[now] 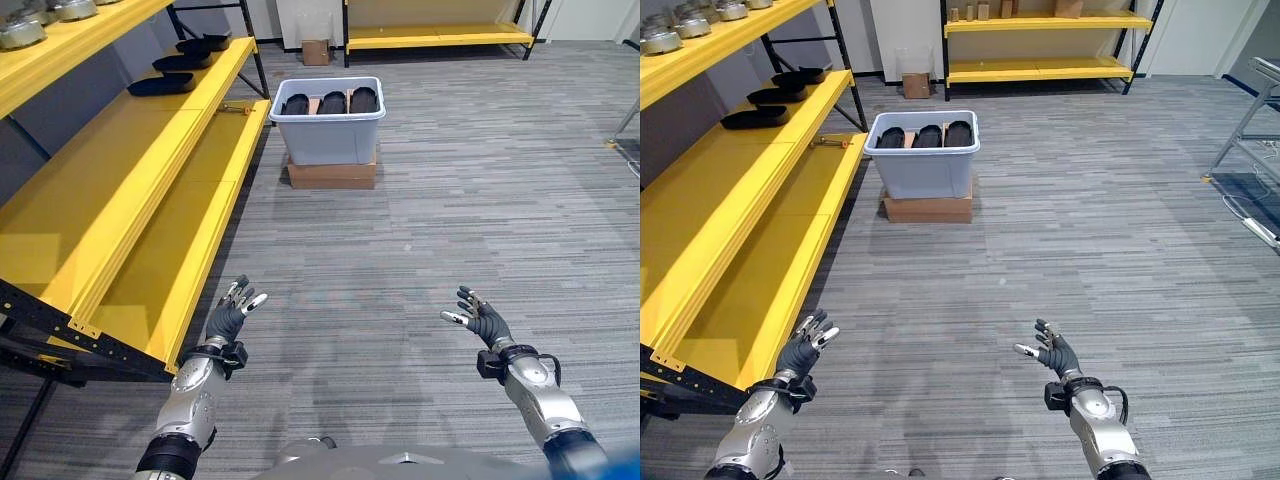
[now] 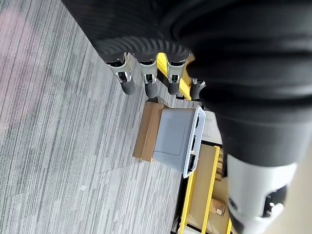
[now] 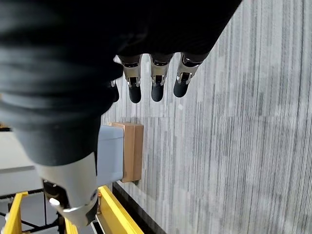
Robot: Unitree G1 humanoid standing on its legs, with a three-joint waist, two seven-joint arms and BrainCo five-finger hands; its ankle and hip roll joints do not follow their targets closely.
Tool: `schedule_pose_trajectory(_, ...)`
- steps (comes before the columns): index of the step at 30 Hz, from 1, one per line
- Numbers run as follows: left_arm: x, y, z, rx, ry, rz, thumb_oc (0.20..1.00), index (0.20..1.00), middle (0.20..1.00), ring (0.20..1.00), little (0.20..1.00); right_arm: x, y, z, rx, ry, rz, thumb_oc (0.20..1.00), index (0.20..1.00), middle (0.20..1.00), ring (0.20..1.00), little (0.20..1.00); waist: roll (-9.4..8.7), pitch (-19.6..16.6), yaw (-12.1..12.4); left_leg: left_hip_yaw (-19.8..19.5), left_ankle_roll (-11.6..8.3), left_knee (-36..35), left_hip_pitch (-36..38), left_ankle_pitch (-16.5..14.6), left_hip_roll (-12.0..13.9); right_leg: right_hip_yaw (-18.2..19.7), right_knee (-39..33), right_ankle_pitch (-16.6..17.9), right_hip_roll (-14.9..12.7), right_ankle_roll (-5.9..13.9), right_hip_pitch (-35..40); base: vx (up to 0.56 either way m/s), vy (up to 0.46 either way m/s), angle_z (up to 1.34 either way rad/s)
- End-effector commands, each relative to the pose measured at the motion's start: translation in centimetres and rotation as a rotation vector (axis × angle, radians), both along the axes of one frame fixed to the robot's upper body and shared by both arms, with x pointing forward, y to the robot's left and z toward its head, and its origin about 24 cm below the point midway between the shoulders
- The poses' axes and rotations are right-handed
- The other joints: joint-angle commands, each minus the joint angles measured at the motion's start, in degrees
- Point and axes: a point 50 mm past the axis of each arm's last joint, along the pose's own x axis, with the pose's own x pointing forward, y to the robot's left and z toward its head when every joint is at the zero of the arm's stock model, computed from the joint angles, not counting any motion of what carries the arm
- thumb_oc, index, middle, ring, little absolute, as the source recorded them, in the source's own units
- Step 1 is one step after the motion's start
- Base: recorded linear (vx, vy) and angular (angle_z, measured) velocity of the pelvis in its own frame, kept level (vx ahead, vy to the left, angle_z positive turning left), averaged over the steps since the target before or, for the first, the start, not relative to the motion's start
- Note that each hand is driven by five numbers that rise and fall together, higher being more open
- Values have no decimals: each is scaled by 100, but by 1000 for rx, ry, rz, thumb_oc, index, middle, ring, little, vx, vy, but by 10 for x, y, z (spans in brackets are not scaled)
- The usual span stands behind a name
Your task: Move parts from the plastic box to the shelf.
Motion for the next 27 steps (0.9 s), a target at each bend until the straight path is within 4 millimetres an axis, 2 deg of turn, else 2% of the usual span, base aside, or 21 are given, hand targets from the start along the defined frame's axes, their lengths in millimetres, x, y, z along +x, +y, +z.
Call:
schedule_pose_trajectory(1,14,13,20,43,-77,32,1000,1000,1000,1000,1000,22,4,23,-28,-112,31,1000,1000,1000,1000,1000,-272,1,44,-112,-517,46,-89,114,241,-70,-168,277,-550,569,275,0,0,0)
schedule_pose_trajectory(7,12,3,12,-100,-45,-4,1000,1000,1000,1000,1000,21,5,22,19,-109,14,1000,1000,1000,1000,1000,-269,3,50,-119,-504,41,-75,105,234,-78,-144,271,-553,568,274,0,0,0)
schedule_pose_trajectory(10,8,-5,0,-224,29,11,1000,1000,1000,1000,1000,21,2,23,-18,-116,15,1000,1000,1000,1000,1000,-263,5,36,-143,-485,31,-58,92,212,-55,-140,280,-554,581,277,0,0,0)
schedule_pose_trajectory(12,6,-5,-2,-208,48,19,1000,1000,1000,1000,1000,21,4,22,18,-107,16,1000,1000,1000,1000,1000,-261,3,30,-139,-488,33,-57,89,210,-48,-142,281,-555,586,276,0,0,0)
schedule_pose_trajectory(14,7,-2,0,-163,38,24,1000,1000,1000,1000,1000,19,9,18,134,-72,8,1000,1000,1000,1000,1000,-262,13,30,-150,-487,39,-53,88,209,-44,-127,279,-560,587,277,0,0,0)
schedule_pose_trajectory(16,9,2,5,-67,4,4,1000,1000,1000,1000,1000,16,12,13,211,-41,-18,1000,1000,1000,1000,1000,-269,0,37,-159,-477,23,-39,78,194,-36,-142,278,-555,591,288,0,0,0)
schedule_pose_trajectory(21,0,-5,-9,-128,105,-55,1000,1000,1000,1000,1000,10,15,7,234,-25,-21,1000,1000,1000,1000,1000,-246,-6,27,-165,-480,4,-23,84,201,-24,-150,301,-560,597,289,2,13,0)
schedule_pose_trajectory(27,4,-6,-4,-146,105,-67,1000,1000,1000,1000,1000,14,11,10,213,-39,-31,1000,1000,1000,1000,1000,-237,-5,32,-198,-468,59,-36,63,178,8,-99,261,-538,579,289,0,45,1)
